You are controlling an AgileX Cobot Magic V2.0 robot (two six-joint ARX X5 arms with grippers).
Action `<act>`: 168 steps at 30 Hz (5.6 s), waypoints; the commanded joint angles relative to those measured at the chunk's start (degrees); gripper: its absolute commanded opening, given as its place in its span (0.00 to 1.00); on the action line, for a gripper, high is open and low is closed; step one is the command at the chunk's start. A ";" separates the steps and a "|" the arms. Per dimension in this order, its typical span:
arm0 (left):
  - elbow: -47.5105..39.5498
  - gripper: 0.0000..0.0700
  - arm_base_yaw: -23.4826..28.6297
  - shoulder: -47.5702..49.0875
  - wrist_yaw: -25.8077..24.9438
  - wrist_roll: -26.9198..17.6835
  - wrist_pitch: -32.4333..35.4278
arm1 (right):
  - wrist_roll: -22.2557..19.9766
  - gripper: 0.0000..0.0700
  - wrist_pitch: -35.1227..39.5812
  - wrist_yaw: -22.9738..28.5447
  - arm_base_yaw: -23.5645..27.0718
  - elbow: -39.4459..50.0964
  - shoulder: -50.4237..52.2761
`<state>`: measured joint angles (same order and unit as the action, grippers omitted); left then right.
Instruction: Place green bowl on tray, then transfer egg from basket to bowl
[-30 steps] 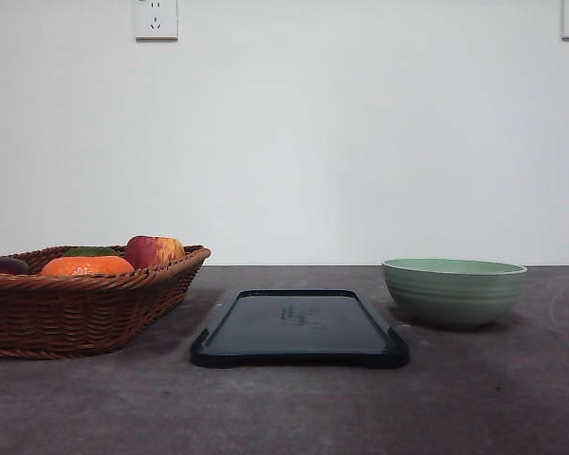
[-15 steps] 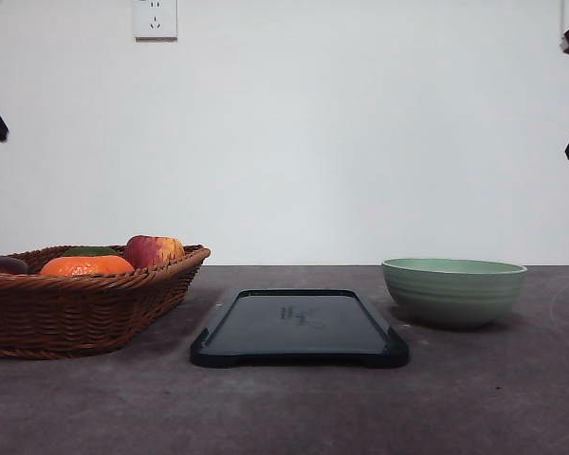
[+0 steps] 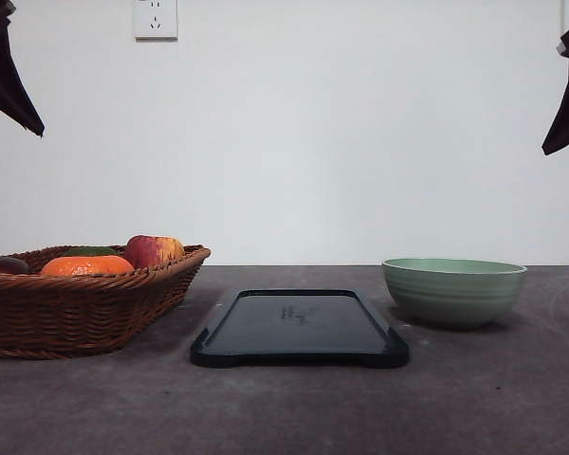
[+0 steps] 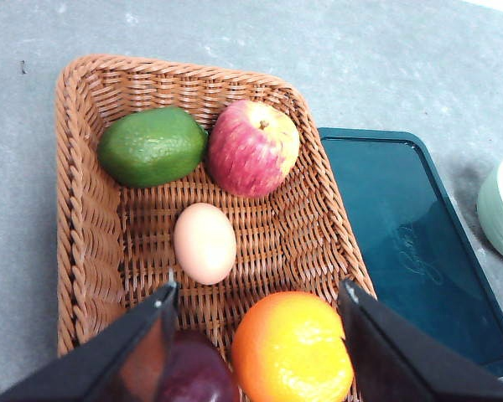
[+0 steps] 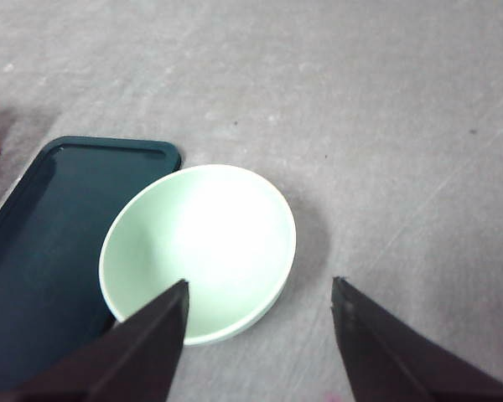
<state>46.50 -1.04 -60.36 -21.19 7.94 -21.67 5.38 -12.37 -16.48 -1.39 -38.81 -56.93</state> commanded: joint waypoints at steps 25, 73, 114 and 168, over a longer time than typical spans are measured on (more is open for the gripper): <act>1.22 0.56 -0.11 -0.33 -0.35 -0.84 0.28 | -2.76 0.39 -26.79 0.08 0.02 -36.30 -39.18; 1.22 0.56 -0.13 -0.33 -0.33 -0.85 0.26 | 0.00 0.00 -39.73 -0.32 -17.60 -57.38 -47.07; 1.22 0.56 -0.13 -0.33 -0.33 -0.83 0.21 | 1.66 0.33 -33.42 5.49 -24.30 -58.10 -56.30; 20.45 0.58 -11.37 -21.54 14.30 -2.46 -17.52 | 0.18 0.28 -0.13 7.50 -19.80 5.06 2.62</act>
<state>65.06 -12.13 -80.03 -8.15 6.72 -38.95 5.97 -12.79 -9.02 -20.97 -33.36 -53.82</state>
